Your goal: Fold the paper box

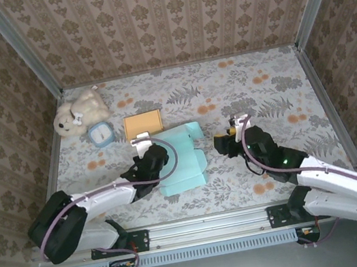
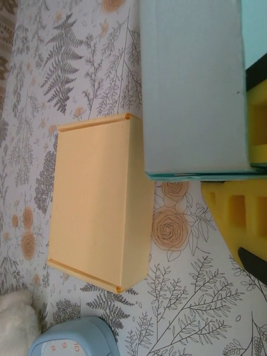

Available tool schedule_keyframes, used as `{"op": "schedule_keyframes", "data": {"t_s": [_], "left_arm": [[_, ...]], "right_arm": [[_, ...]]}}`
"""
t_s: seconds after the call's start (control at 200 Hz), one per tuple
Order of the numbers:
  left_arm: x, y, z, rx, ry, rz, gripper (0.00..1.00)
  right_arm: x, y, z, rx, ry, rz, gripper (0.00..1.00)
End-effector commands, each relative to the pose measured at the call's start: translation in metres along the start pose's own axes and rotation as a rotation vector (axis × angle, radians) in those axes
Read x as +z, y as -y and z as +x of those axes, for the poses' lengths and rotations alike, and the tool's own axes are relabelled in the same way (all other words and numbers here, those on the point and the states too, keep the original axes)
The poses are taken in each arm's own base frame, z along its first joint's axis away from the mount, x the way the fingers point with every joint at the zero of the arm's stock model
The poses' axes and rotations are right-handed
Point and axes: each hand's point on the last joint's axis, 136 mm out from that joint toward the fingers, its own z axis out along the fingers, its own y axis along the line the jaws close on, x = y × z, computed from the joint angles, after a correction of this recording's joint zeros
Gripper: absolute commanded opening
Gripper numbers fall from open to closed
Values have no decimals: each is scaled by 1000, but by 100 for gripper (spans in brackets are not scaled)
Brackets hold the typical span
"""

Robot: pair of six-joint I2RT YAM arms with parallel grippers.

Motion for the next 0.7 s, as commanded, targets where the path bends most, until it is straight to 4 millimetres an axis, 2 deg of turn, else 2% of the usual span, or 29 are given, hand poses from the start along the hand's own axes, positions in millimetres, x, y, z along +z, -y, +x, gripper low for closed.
{"op": "schedule_keyframes", "data": {"t_s": [0.0,0.08,0.295,0.46,0.695], "left_arm": [[-5,-2,-1,-28,-20,20,0],[-7,-5,-4,-23,-16,17,0],[-5,-13,-21,-52,-9,52,0],[5,-3,-38,-67,-29,131,0],[31,16,-43,-82,-73,226,0]], "right_arm": [[0,16,6,-25,-26,71,57],[5,8,5,-6,-7,30,57],[24,4,-7,-6,74,35,58],[42,-2,-13,-91,66,52,58],[62,11,-17,-139,77,94,58]]}}
